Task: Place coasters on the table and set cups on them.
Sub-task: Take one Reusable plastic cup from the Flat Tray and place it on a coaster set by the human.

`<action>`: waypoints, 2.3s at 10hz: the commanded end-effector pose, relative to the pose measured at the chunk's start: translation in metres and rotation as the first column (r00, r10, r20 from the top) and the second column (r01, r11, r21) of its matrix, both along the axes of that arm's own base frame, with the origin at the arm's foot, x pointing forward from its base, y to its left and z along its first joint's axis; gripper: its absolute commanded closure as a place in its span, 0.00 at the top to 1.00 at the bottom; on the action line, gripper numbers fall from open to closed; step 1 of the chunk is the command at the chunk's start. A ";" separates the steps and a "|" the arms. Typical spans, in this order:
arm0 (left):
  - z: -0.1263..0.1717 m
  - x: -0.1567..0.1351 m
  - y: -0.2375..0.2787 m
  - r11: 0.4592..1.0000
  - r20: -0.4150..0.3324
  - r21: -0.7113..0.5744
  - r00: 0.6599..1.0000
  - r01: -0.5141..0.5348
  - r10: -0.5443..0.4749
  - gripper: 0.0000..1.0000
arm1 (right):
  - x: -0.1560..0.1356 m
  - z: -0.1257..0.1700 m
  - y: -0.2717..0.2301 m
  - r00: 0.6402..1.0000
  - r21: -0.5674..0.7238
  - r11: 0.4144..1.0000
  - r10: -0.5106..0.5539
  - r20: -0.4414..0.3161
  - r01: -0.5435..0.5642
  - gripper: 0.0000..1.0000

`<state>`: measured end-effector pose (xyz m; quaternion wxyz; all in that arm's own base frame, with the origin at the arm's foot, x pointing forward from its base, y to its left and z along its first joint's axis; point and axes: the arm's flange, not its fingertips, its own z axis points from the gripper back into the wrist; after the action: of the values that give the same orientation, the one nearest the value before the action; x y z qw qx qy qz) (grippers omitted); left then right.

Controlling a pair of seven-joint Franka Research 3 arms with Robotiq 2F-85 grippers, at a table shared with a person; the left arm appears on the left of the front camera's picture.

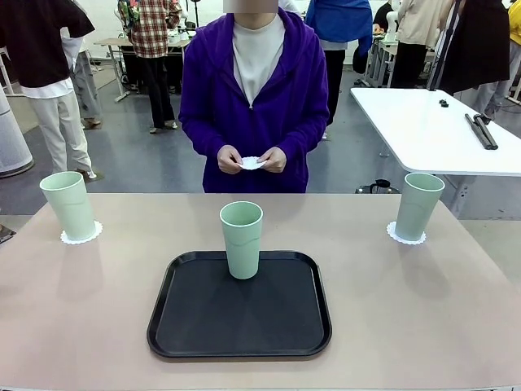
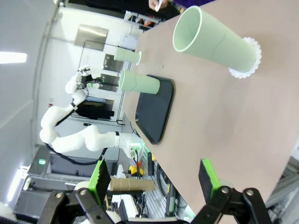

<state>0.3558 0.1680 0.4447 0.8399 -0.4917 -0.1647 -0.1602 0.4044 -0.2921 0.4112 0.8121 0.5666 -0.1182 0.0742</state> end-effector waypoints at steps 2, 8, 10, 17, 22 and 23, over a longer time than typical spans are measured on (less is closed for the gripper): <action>-0.035 0.018 0.088 0.993 -0.168 -0.102 0.985 -0.050 0.032 1.00 | 0.001 0.001 0.001 1.000 -0.005 1.000 0.001 -0.003 -0.001 1.00; -0.048 -0.007 0.146 0.970 -0.172 -0.212 0.982 -0.116 0.080 1.00 | 0.001 0.001 0.001 1.000 -0.005 1.000 0.001 -0.003 -0.001 1.00; -0.047 -0.013 0.147 0.970 -0.177 -0.220 0.982 -0.106 0.067 1.00 | 0.001 0.001 0.001 1.000 -0.005 1.000 0.001 -0.003 -0.001 1.00; -0.047 -0.014 0.146 0.971 -0.199 -0.211 0.977 -0.116 0.074 1.00 | 0.001 0.001 0.001 1.000 -0.005 1.000 0.001 -0.003 -0.001 1.00; -0.047 -0.014 0.146 0.971 -0.199 -0.211 0.977 -0.116 0.074 1.00 | 0.001 0.001 0.001 1.000 -0.005 1.000 0.001 -0.003 -0.001 1.00; -0.047 -0.014 0.146 0.971 -0.199 -0.211 0.977 -0.116 0.074 1.00 | 0.001 0.001 0.001 1.000 -0.005 1.000 0.001 -0.003 -0.001 1.00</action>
<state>0.3428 0.3125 0.3970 0.7979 -0.5879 -0.1220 -0.0534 0.4045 -0.2921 0.4112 0.8120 0.5666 -0.1182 0.0743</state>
